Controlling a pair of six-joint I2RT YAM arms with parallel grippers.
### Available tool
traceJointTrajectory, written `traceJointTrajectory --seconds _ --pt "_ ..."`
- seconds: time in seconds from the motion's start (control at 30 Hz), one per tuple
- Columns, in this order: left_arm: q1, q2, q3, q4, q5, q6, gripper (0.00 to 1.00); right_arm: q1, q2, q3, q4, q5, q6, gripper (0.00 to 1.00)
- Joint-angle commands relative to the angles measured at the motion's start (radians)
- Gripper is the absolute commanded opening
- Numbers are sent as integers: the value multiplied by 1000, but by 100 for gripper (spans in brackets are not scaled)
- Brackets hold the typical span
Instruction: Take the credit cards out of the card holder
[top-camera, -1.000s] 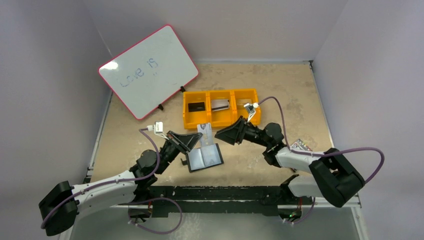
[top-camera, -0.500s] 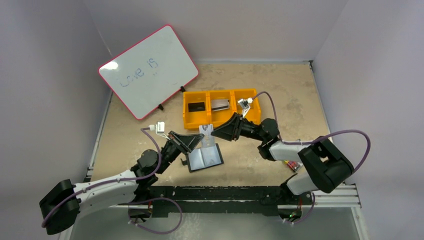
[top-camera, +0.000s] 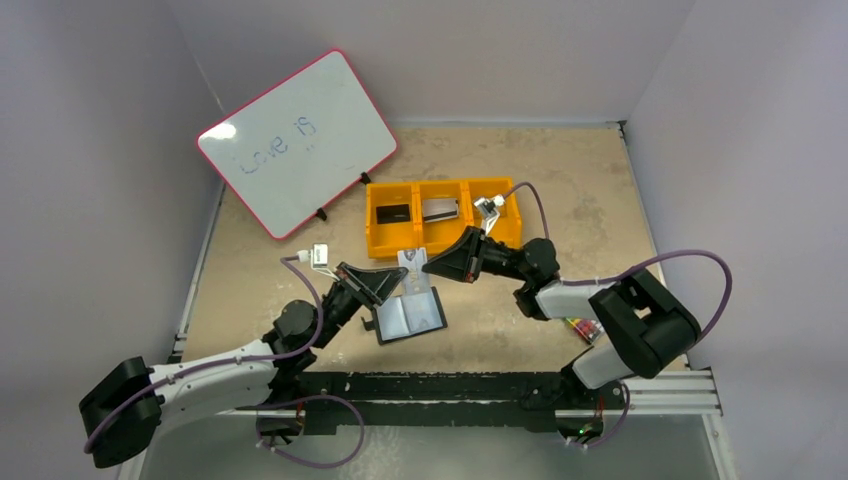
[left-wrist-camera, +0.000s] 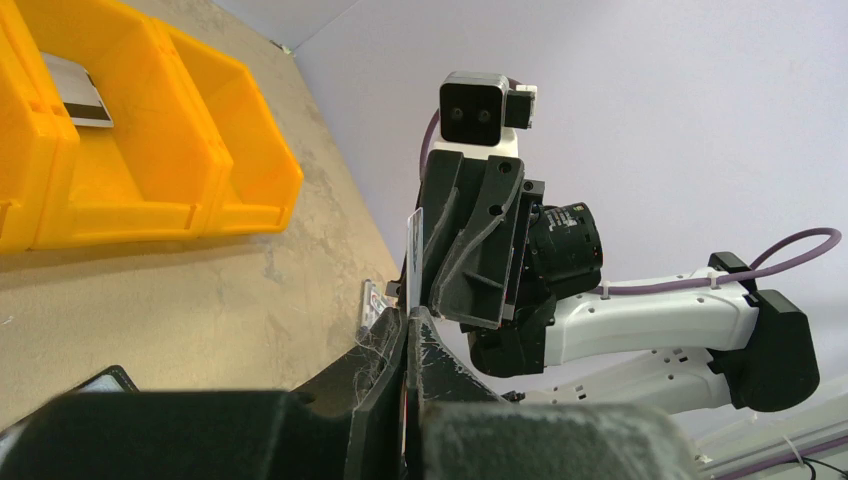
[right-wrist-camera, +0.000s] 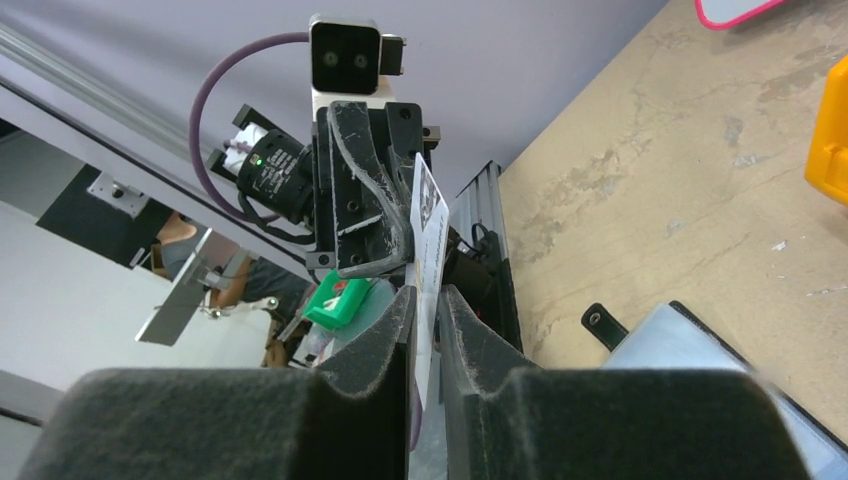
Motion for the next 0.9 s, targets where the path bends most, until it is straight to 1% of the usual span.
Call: traceJointTrajectory --seconds 0.0,0.17,0.23,0.27,0.33,0.43,0.47,0.53,0.57,0.6,0.67,0.7,0.8,0.87 --pt "2 9 -7 76 2 -10 0 7 12 42 98 -39 17 16" --pt "3 25 -2 91 8 -11 0 8 40 47 170 -50 63 14" --pt "3 32 -1 96 13 -10 0 7 41 47 172 -49 70 10" --pt "3 33 -1 99 14 -12 0 8 34 42 167 -43 71 9" --pt "3 34 -1 101 15 -15 0 8 21 37 140 -35 62 0" --pt "3 30 5 82 12 -15 0 8 -13 34 62 -21 26 0" --pt "2 27 13 54 7 -15 7 8 -28 30 35 -12 11 0" --pt "2 18 35 -11 3 -9 28 8 -62 29 -43 -9 -27 0" --pt "3 13 46 -55 1 -3 41 7 -79 35 -114 -7 -66 0" --pt "2 5 56 -82 3 5 50 6 -99 44 -192 2 -104 0" --pt "3 -12 75 -139 -3 18 59 6 -144 69 -371 53 -201 0" --pt "2 -26 83 -179 -15 24 61 6 -168 81 -446 99 -244 0" --pt "2 -73 118 -328 -72 30 66 6 -249 114 -691 200 -350 0" --pt "2 -112 126 -416 -117 29 68 6 -313 131 -828 305 -424 0"
